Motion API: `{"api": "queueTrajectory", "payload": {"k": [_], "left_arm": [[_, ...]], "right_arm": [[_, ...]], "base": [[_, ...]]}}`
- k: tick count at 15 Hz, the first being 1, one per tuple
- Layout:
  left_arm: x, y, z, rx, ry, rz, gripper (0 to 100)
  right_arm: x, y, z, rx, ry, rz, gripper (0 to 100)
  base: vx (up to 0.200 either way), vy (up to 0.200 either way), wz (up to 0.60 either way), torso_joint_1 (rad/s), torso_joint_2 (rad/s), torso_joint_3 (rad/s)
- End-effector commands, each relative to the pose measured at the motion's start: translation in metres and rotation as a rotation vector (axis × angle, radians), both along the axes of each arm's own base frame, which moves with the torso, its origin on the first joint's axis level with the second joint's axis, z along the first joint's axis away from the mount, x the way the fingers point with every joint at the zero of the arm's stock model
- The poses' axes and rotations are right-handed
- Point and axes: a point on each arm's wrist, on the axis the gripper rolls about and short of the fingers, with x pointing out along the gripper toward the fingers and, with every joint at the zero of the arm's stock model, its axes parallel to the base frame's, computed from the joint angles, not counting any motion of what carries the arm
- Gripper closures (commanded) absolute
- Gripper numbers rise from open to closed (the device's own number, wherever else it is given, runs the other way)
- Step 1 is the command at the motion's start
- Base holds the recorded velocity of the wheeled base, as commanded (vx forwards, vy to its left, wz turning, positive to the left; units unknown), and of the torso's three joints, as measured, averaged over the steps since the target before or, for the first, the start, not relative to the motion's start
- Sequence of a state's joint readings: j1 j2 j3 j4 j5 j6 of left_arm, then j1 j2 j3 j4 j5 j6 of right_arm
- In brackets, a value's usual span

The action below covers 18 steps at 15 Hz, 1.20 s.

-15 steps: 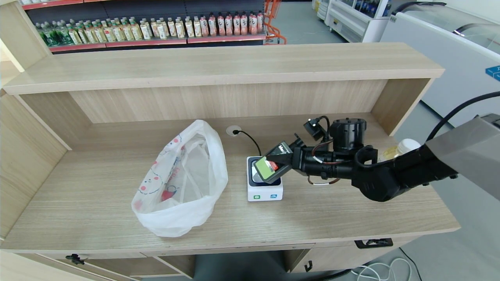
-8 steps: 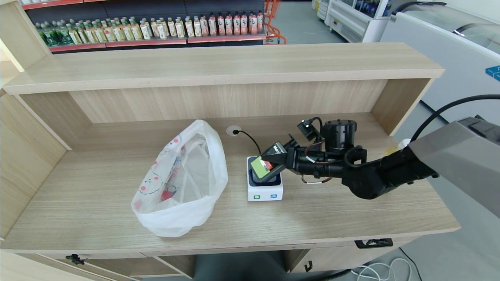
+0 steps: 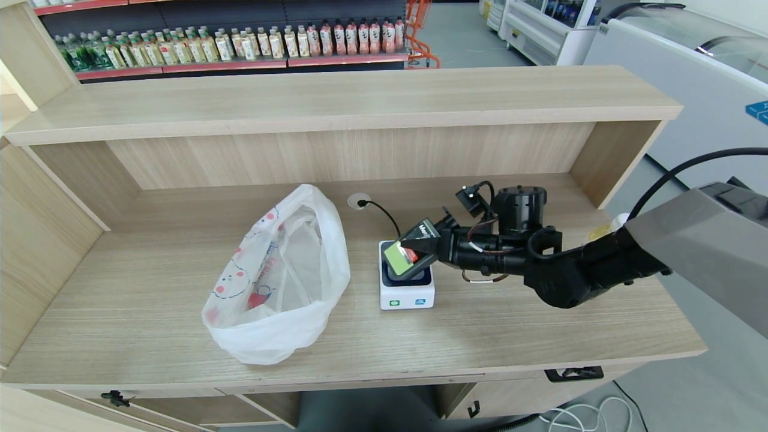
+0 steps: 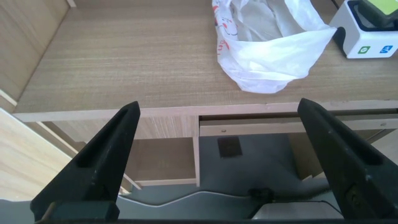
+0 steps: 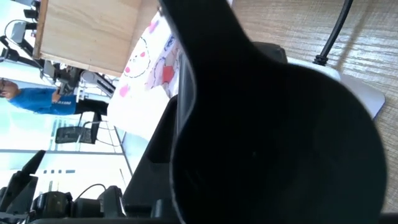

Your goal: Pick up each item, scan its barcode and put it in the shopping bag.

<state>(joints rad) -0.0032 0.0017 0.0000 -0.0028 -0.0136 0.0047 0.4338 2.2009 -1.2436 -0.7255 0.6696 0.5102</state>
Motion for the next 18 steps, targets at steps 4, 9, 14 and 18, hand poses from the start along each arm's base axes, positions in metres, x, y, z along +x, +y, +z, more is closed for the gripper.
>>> {"api": "queueTrajectory", "payload": {"k": [4, 9, 14, 18], "left_arm": [[0.0, 0.0, 0.0, 0.0, 0.0, 0.0, 0], [0.0, 0.0, 0.0, -0.002, 0.0, 0.0, 0], [0.0, 0.0, 0.0, -0.005, 0.0, 0.0, 0], [0.0, 0.0, 0.0, -0.005, 0.0, 0.0, 0]], "right_arm": [[-0.003, -0.001, -0.009, -0.039, -0.022, 0.008, 100], [-0.007, -0.02, 0.049, 0.02, -0.149, -0.027, 100], [-0.073, -0.064, 0.155, 0.023, -0.349, -0.067, 100], [-0.119, -0.088, 0.15, -0.295, -0.634, -0.098, 100]], "base": [[0.0, 0.0, 0.0, 0.0, 0.0, 0.0], [0.0, 0.0, 0.0, 0.0, 0.0, 0.0], [0.0, 0.0, 0.0, 0.0, 0.0, 0.0], [0.0, 0.0, 0.0, 0.0, 0.0, 0.0]]}}
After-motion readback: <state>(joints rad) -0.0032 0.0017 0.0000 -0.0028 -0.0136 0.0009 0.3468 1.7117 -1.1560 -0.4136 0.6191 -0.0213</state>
